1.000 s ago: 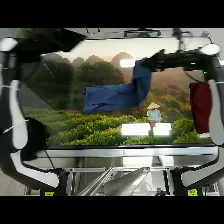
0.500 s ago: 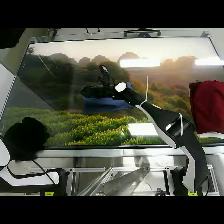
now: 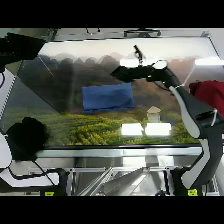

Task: Fold the shirts.

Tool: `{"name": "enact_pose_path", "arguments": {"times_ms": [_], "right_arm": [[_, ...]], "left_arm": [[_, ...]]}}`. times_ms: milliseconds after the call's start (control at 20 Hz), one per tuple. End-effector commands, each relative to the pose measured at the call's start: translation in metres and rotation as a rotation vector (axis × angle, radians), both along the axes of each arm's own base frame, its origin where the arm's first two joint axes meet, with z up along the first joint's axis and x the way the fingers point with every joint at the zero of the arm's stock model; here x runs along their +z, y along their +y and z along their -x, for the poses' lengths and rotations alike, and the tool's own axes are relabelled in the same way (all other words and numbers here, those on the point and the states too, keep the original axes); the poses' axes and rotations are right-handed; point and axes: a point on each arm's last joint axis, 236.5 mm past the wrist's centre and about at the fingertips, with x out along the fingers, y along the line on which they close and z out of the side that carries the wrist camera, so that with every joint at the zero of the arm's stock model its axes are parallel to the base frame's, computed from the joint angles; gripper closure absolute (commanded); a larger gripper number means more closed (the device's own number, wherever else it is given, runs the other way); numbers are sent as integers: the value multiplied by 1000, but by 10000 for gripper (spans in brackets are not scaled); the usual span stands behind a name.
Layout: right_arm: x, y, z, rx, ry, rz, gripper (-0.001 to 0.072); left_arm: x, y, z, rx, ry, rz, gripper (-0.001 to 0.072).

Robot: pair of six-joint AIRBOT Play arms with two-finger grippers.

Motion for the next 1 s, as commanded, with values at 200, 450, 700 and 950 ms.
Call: {"name": "enact_pose_path", "arguments": {"times_ms": [200, 450, 700, 950], "right_arm": [[-120, -101, 7, -56, 268, 316, 19], [-146, -48, 17, 30, 286, 187, 19], [-143, -19, 7, -2, 255, 116, 85], [-94, -1, 1, 11, 211, -52, 695]], "left_arm": [[-8, -16, 5, -40, -40, 5, 680], [-7, -16, 3, -30, -54, 8, 680], [-7, -17, 3, -28, -61, 9, 680], [-6, -17, 0, -15, -58, 12, 681]]}}
